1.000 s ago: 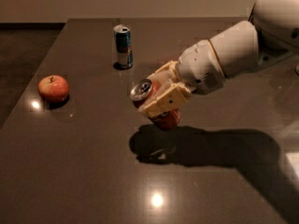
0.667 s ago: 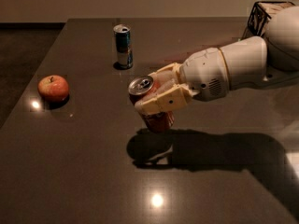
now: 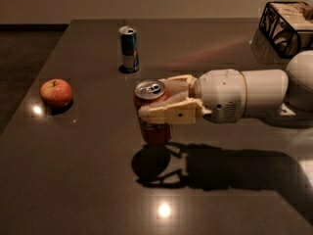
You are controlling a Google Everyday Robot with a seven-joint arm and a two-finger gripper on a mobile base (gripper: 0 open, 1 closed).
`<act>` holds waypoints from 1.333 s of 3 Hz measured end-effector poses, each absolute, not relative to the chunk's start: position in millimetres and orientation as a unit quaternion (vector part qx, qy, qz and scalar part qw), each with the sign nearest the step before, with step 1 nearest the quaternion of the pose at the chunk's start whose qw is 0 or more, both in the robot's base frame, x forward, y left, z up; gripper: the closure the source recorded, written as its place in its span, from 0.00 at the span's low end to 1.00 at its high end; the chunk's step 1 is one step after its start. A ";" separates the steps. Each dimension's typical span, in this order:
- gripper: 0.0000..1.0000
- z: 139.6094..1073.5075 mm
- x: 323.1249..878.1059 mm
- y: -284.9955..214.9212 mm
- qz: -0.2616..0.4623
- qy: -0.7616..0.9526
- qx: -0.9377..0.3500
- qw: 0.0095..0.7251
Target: Place coke can upright
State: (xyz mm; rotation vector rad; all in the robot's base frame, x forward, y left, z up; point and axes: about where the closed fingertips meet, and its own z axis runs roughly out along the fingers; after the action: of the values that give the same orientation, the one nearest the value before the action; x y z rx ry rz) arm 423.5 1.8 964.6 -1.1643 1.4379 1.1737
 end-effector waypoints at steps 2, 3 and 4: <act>0.58 949.4 413.0 5.4 0.464 0.575 -0.453 0.499; 0.36 936.9 414.9 7.2 0.463 0.580 -0.442 0.503; 0.13 925.1 417.5 7.9 0.468 0.583 -0.433 0.504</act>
Offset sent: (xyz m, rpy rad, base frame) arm -0.0113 -0.0010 -0.0317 0.0484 -0.0689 -0.1202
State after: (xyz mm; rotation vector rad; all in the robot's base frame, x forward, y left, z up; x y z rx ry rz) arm 417.5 7.9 925.1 -1.0443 1.4066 1.1302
